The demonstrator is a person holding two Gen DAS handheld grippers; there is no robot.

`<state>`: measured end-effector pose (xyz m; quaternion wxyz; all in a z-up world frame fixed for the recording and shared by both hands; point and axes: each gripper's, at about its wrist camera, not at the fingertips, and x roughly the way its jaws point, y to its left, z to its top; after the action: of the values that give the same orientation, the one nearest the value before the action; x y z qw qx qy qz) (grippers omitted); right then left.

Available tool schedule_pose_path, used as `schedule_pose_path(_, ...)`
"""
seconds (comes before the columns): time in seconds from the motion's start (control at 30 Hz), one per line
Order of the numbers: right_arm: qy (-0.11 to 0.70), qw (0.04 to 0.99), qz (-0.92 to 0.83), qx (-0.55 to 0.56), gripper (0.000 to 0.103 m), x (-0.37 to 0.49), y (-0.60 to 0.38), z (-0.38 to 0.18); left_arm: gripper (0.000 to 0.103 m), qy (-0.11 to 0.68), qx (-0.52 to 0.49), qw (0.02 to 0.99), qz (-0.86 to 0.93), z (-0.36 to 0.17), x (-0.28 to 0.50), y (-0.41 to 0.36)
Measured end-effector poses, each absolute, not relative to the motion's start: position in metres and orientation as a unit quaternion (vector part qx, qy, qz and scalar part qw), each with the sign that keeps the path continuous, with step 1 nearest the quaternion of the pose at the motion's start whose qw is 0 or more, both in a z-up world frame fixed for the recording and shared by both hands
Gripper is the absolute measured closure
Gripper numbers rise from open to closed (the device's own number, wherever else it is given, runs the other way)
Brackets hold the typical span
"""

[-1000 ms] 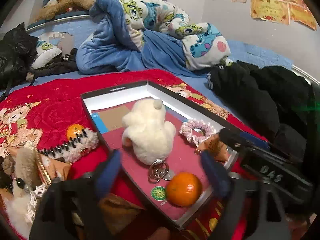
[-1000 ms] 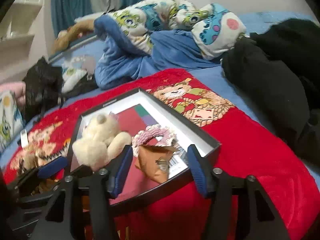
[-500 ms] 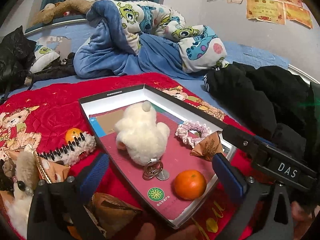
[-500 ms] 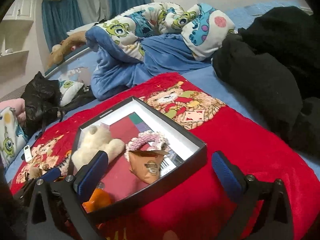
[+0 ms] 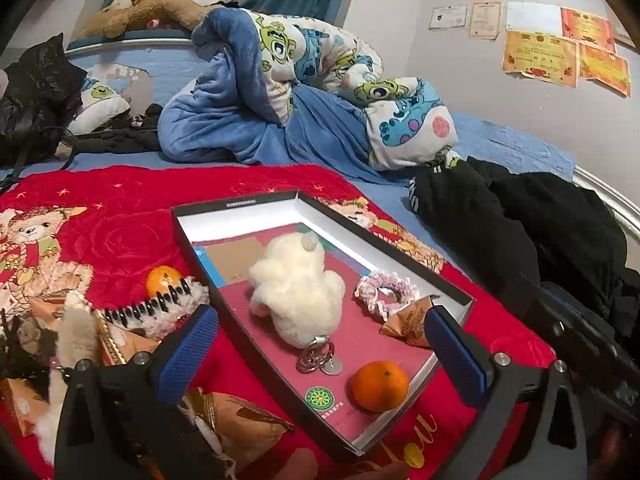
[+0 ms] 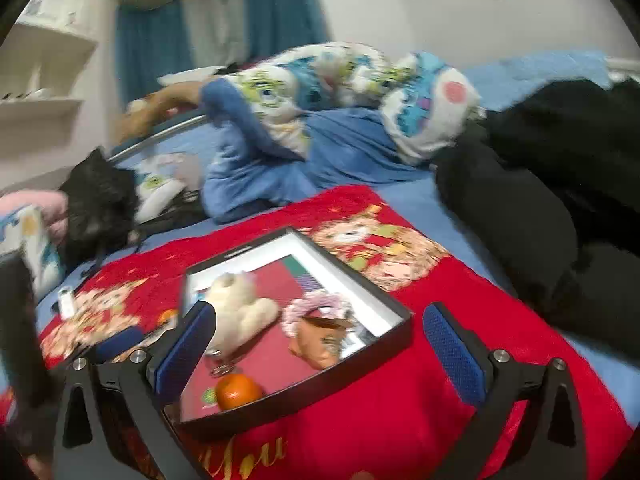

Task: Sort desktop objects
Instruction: 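Withdraw both tools from the box back toward the item pile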

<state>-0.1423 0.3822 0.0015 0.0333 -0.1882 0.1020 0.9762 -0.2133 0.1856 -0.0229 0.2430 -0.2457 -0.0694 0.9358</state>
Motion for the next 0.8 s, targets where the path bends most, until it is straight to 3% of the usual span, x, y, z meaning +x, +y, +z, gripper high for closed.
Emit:
schedule_pose_path(0.27,0.146,0.004,0.97,-0.195,0.0,-0.126,0.395,0.01,0.0,-0.067,-0.208,0.223,0.95,-0.006,-0.187,0.176)
schedule_pose_path(0.43,0.125,-0.011,0.98,-0.153,0.0,-0.112,0.384,0.025,0.0,-0.08,-0.193,0.201,0.957,0.006,-0.174,0.157)
schedule_pose_path(0.63,0.179,-0.066,0.968,-0.164,0.0,-0.113,0.373,0.025,0.0,-0.044,-0.185,0.135,0.972,0.027,-0.155,0.123)
schedule_pose_path(0.8,0.169,-0.102,0.969,-0.151,0.0,-0.11,0.341,0.031,0.0,-0.076,-0.208,0.126,0.967,0.037,-0.137,0.07)
